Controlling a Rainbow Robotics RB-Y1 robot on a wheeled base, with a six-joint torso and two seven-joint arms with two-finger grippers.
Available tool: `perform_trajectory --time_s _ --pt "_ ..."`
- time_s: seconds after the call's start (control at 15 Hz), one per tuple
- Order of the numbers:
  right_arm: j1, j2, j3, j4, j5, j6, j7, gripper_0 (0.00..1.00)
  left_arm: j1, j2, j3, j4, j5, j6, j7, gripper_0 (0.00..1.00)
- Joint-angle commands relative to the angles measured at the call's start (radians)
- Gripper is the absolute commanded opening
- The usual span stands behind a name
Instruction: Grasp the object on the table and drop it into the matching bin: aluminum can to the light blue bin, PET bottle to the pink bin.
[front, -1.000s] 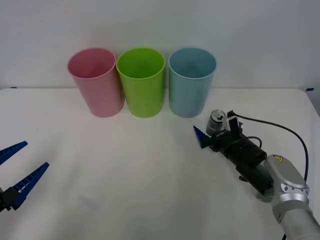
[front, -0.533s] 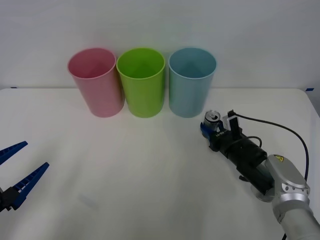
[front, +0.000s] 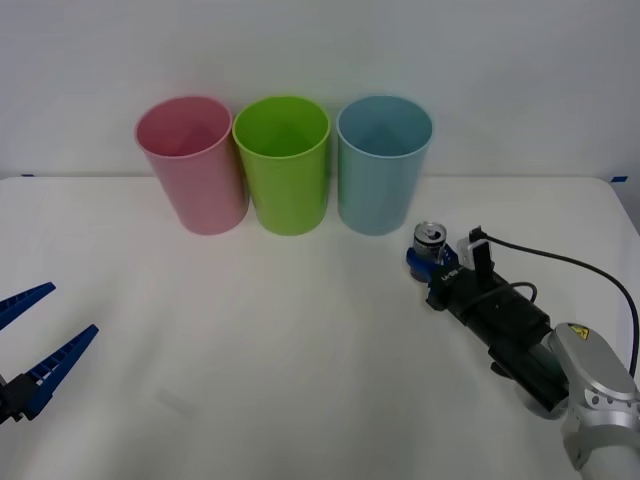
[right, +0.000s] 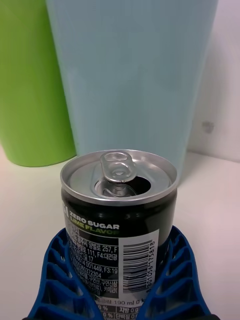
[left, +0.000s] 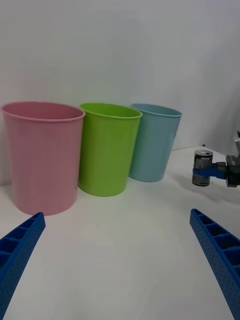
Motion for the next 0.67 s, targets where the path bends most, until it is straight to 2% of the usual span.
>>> perform_trajectory --time_s 0.07,0.2,0.67 --pt "0.079 -0.015 0.019 -0.125 -0.014 -0.002 -0.021 0.00 0.000 0.000 0.000 0.000 0.000 0.000 0.000 1.00" --pt "0.122 -0.038 0.039 -0.205 -0.040 -0.002 -0.041 0.00 0.000 0.000 0.000 0.000 0.000 0.000 0.000 1.00" --pt "0.251 -0.137 0.086 -0.543 -0.043 0.001 -0.326 0.00 0.000 0.000 0.000 0.000 0.000 0.000 0.000 1.00"
